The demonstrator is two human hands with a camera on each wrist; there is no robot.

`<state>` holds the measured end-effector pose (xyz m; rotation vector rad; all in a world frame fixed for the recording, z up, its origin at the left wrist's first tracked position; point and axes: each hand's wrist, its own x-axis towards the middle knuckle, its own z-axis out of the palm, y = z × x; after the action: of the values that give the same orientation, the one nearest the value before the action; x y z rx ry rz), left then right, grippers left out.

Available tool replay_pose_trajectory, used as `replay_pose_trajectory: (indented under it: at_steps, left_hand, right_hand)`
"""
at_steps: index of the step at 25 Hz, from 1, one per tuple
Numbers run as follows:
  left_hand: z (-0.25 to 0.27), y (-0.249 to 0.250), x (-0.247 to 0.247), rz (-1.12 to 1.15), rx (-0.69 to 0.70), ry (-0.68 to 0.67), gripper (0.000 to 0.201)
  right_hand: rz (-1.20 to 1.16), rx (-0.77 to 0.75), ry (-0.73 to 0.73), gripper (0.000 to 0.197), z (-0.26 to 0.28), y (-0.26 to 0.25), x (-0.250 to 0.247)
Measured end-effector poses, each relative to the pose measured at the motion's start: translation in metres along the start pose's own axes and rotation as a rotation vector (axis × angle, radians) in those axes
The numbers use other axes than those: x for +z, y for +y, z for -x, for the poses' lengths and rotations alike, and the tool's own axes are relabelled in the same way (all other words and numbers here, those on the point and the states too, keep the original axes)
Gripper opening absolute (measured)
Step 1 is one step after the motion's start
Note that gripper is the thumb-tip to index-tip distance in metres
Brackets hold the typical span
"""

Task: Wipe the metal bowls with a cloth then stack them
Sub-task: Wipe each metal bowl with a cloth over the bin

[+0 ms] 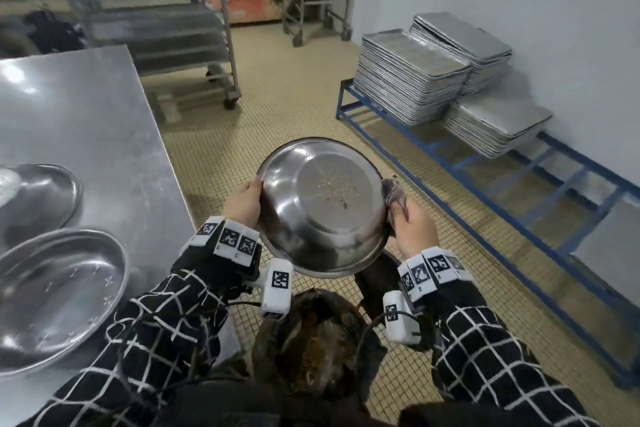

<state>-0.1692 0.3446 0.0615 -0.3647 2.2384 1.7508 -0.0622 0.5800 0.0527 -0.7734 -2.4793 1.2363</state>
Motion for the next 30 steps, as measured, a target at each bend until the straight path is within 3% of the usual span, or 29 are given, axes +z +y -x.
replay_pose_trajectory:
  at_steps: [4,8,11,15,17,19,21,22,25,30]
  left_hand:
    - [0.003,-0.007,0.014,0.058,-0.017,0.132,0.040]
    - [0.009,-0.017,0.023,0.111,-0.033,0.267,0.031]
    - [0.013,-0.022,0.023,0.105,-0.052,0.363,0.036]
    - [0.018,-0.023,0.013,0.148,-0.061,0.451,0.039]
    - [0.019,-0.025,0.006,0.183,-0.047,0.485,0.040]
    - [0.020,-0.032,0.002,0.204,-0.058,0.489,0.037]
    - [0.025,-0.032,0.001,0.227,-0.057,0.472,0.031]
    - [0.028,-0.031,0.000,0.228,-0.048,0.463,0.028]
    - [0.036,-0.029,0.002,0.243,-0.056,0.391,0.022]
    - [0.039,-0.023,0.003,0.324,-0.044,0.295,0.025]
  right_hand:
    - [0.134,-0.218,-0.150,0.027,-0.046,-0.008,-0.012]
    - [0.191,-0.490,-0.365,0.039,-0.089,-0.028,0.008]
    - [0.237,-0.685,-0.555,0.047,-0.093,-0.033,0.034]
    - [0.380,-0.882,-0.628,0.043,-0.073,-0.001,0.050]
    - [0.379,-0.844,-0.686,0.042,-0.060,0.025,0.050]
    - [0.234,-0.608,-0.672,0.037,-0.051,0.035,0.048]
    - [0.038,-0.335,-0.562,0.033,-0.050,0.025,0.047]
    - [-0.034,-0.270,-0.503,0.033,-0.050,0.014,0.048]
    - [-0.120,-0.361,-0.485,0.036,-0.049,-0.027,0.051]
    - [0.107,-0.794,-0.551,0.046,-0.030,-0.047,0.071]
